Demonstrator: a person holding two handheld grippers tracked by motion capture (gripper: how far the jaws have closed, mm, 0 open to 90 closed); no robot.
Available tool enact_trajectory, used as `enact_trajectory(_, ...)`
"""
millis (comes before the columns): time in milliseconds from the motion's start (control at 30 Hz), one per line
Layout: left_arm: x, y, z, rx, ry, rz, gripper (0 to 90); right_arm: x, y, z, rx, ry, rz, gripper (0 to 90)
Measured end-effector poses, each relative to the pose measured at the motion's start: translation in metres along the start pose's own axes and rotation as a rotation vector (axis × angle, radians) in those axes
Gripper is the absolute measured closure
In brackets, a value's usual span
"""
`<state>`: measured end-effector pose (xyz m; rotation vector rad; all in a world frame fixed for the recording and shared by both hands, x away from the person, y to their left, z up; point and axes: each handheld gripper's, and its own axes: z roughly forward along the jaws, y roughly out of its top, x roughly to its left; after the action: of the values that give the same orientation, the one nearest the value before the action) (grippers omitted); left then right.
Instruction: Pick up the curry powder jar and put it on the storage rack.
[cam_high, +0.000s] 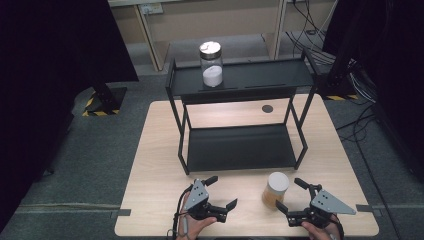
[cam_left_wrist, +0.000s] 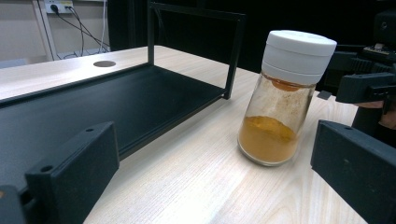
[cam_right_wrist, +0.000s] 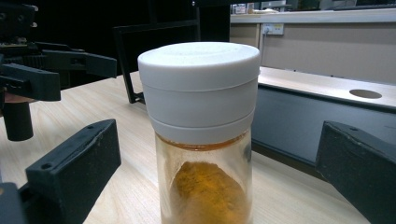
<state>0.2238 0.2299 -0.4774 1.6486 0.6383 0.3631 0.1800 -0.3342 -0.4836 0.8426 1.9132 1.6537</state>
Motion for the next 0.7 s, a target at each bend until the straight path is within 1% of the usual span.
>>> enact_trajectory(200,0.001,-0.001,0.000,0.004,0.000,-0.008,0.3,0.002,0.001,0.002,-0.002,-0.004,-0.009,0.4)
enact_trajectory(300,0.001,0.000,0.000,0.005,-0.004,-0.005,0.3,0.004,0.002,0.003,0.001,-0.003,-0.021,0.4)
enact_trajectory(533,0.000,-0.001,0.001,0.007,-0.010,-0.004,0.3,0.007,0.003,0.007,0.000,-0.005,-0.028,0.4)
enact_trajectory(700,0.001,-0.001,0.001,0.010,-0.011,-0.005,0.3,0.007,0.005,0.013,0.000,-0.005,-0.046,4.8)
